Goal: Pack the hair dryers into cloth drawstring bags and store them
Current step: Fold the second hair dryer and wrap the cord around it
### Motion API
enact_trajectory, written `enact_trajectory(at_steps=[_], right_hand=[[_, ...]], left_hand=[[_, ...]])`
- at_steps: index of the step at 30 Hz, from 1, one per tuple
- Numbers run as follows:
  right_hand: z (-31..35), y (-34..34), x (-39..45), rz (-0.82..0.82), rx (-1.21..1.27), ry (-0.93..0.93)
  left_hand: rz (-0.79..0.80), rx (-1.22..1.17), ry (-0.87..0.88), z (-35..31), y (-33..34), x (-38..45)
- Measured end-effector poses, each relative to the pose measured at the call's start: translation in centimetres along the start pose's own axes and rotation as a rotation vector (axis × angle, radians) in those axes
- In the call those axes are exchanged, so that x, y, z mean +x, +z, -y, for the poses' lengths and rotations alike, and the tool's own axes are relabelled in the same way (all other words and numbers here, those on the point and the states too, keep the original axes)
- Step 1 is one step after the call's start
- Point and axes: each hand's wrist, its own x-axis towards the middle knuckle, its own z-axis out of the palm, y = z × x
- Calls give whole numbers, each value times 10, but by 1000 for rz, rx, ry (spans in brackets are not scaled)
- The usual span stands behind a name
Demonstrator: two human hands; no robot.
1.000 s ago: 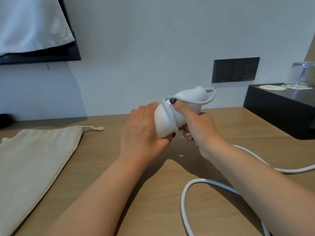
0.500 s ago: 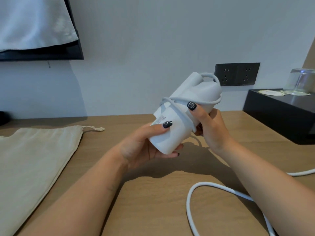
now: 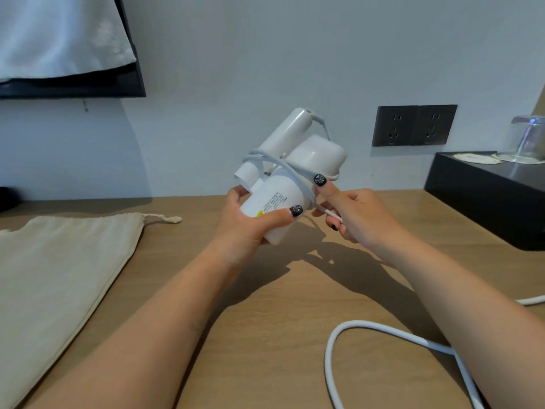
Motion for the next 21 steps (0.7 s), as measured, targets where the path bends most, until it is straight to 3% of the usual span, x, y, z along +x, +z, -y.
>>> enact_trajectory(at_steps=[7,11,16,21], right_hand=[[-2,0,2,50,-7,120],[-3,2,3,41,50,163],[-1,0,1,128,103,305],[4,2,-3,235,181,308]], left_hand=[[-82,481,246,1,-2,-3],[-19,613,350,3,-1,-5],[-53,891,491,10,-4,1],[-94,1052,584,9,-7,-1]])
